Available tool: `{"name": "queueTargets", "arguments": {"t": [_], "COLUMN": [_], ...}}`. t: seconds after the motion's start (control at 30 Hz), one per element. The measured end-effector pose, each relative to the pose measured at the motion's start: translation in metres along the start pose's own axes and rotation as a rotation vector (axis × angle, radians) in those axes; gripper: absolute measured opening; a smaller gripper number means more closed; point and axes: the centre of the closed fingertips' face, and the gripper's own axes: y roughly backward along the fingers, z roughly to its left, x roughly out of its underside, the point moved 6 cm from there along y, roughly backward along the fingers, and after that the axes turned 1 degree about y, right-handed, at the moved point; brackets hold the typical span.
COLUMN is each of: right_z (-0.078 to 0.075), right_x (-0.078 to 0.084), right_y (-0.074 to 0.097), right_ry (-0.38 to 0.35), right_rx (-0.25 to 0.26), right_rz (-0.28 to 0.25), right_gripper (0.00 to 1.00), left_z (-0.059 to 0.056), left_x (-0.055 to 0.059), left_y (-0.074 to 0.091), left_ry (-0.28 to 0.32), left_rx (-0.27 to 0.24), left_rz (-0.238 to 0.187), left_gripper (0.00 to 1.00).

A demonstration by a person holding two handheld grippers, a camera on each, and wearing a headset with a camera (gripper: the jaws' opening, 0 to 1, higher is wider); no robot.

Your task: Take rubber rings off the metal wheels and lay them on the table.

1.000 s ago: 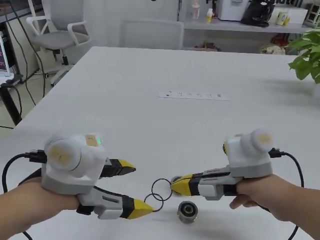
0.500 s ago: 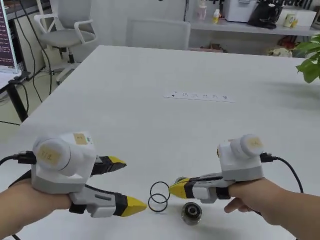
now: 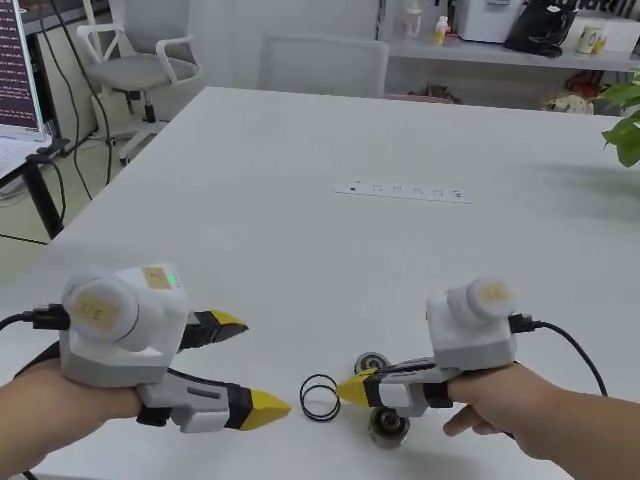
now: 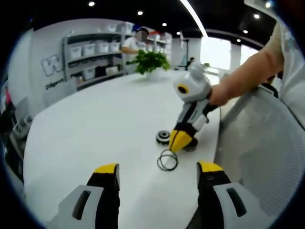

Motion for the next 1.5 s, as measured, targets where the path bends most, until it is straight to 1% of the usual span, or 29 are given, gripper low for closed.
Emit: {"name": "queueTargets", "arguments": {"t": [0.13, 0.27, 0.6, 0.9, 1.03, 1.23, 1.37, 1.5], "right_z": [-0.002, -0.002, -0.002, -0.002, 0.000, 0.004, 0.005, 0.003], "right_x": [0.001, 0.002, 0.005, 0.007, 0.006, -0.001, -0.008, -0.012], "right_y": [-0.001, -0.001, -0.004, -0.004, -0.003, 0.004, 0.013, 0.022], "right_ry": [-0.003, -0.009, 0.000, 0.027, 0.034, 0.038, 0.035, 0.040], "right_rx": [0.015, 0.016, 0.036, 0.047, 0.044, 0.031, 0.024, 0.030], "right_rz": [0.006, 0.008, 0.024, 0.044, 0.049, 0.024, -0.009, -0.029], "right_gripper": [0.00, 0.00, 0.00, 0.07, 0.10, 0.12, 0.12, 0.13], "left_z": [-0.001, -0.003, -0.001, -0.001, -0.001, 0.000, -0.001, 0.000], "left_x": [0.001, 0.001, 0.004, 0.007, 0.008, 0.007, 0.003, -0.002], "left_y": [0.000, 0.000, 0.000, 0.000, 0.000, -0.001, -0.003, -0.007], "left_ry": [0.002, 0.006, 0.009, 0.013, 0.012, 0.008, 0.002, -0.009], "left_rx": [-0.002, -0.001, -0.001, 0.003, 0.005, 0.007, 0.013, 0.021], "left_rz": [0.004, 0.005, 0.012, 0.022, 0.025, 0.027, 0.029, 0.031], "left_gripper": [0.66, 0.66, 0.66, 0.65, 0.65, 0.65, 0.65, 0.65]}}
